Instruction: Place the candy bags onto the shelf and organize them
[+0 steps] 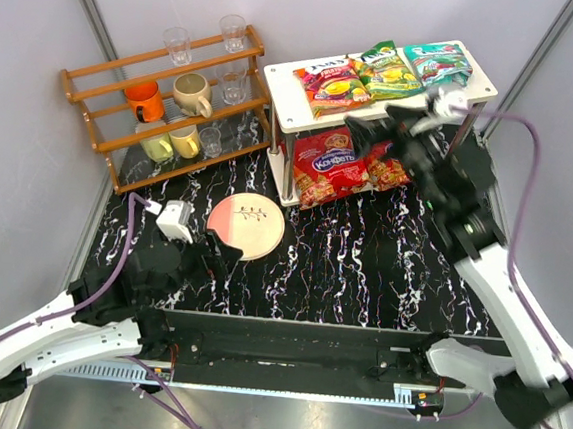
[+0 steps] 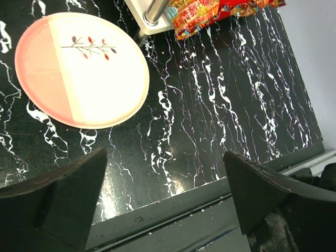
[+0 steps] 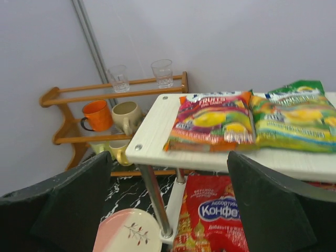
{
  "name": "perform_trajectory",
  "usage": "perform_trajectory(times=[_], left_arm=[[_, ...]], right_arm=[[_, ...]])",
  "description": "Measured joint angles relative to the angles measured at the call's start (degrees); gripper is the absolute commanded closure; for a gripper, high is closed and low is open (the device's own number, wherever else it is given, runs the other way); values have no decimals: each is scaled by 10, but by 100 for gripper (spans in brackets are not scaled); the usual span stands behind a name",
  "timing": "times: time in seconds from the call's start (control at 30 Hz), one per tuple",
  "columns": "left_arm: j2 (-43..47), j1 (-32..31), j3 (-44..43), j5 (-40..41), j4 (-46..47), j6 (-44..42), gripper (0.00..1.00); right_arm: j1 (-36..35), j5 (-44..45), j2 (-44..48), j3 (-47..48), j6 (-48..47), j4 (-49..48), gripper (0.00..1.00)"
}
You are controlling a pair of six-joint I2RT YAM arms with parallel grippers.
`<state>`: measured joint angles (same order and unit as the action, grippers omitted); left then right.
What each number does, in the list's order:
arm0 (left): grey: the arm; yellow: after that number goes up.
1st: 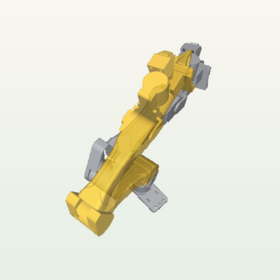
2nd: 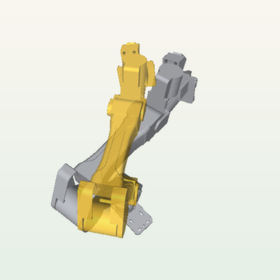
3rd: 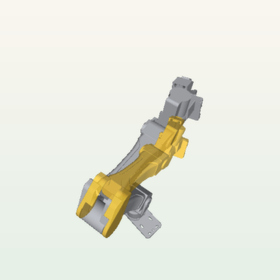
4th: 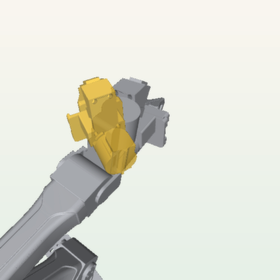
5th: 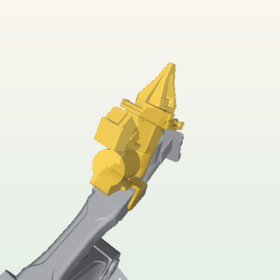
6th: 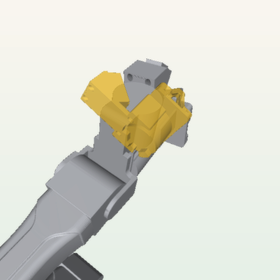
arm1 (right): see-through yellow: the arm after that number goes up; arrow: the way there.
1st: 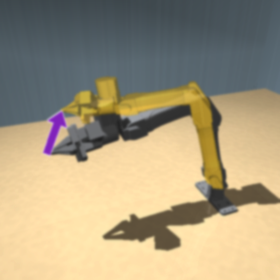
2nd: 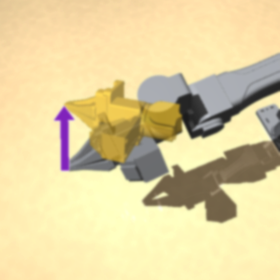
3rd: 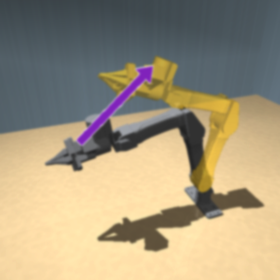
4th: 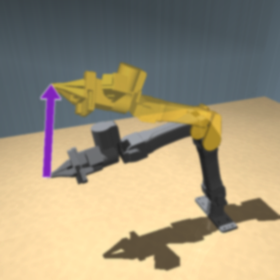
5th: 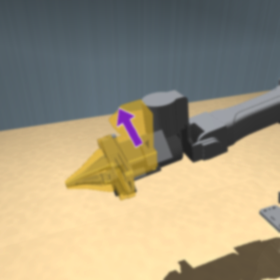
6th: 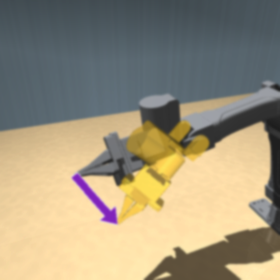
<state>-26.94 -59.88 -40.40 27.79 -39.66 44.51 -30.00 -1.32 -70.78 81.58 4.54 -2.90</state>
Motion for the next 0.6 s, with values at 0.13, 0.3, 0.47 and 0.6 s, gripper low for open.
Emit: perform_trajectory(times=[0.13,0.3,0.47,0.6], left_arm=[[2,0,-11,35,-10,-5,1],[-5,0,-20,67,-27,-14,1],[-3,0,-20,90,-46,-17,1],[22,0,-11,106,-48,-16,1]], right_arm=[[0,1,181,-166,41,4,0],[0,44,317,-284,102,84,0],[0,112,388,-371,163,223,0],[0,145,447,-408,218,324,0]])
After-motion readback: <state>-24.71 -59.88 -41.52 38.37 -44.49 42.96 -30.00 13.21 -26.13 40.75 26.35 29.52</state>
